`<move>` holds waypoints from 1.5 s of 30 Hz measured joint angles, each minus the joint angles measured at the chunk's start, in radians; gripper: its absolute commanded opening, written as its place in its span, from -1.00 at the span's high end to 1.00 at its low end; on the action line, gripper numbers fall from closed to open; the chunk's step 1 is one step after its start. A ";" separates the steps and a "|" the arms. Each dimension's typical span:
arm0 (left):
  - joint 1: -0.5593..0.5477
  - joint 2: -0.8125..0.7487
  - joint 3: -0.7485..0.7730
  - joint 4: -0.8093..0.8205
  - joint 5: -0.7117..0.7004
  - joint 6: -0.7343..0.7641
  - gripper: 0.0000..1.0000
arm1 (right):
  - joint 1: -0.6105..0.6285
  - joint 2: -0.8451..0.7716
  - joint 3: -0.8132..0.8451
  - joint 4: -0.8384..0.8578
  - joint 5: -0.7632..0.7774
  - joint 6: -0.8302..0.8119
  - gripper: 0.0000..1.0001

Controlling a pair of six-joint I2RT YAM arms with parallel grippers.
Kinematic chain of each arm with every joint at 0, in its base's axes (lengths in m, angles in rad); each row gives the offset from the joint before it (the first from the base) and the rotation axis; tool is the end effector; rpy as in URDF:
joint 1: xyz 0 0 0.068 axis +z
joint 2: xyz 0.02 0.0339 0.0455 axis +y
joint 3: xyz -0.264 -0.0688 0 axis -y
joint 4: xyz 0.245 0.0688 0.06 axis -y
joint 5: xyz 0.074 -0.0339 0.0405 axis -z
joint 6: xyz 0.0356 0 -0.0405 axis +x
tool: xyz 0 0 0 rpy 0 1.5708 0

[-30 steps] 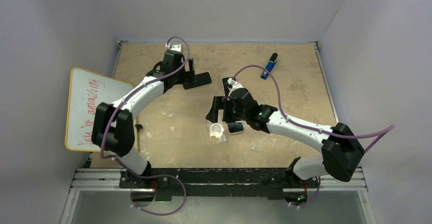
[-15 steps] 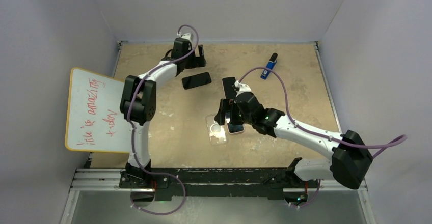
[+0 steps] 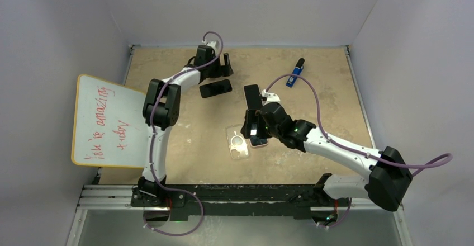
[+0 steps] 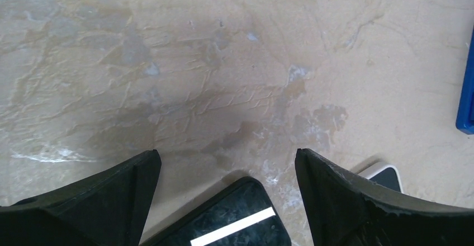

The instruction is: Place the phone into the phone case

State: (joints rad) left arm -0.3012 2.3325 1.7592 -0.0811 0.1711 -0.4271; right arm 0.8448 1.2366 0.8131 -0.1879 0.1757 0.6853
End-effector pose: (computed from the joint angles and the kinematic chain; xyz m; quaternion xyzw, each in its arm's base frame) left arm 0.5016 -0.1622 0.1557 -0.0185 0.8942 -0.2286 0.3845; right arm 0.1844 0.1983 0.2543 -0.0300 0.8841 0.2623 0.3855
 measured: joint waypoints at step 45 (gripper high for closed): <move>-0.101 -0.400 -0.315 -0.365 -0.518 -0.059 -0.98 | 0.000 -0.079 -0.106 0.085 -0.123 0.032 -0.98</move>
State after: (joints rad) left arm -0.4019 1.9324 1.4437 -0.4458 -0.3466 -0.4858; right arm 0.8448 1.1576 0.7074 -0.1028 0.0528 0.7174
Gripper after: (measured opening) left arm 0.982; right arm 0.987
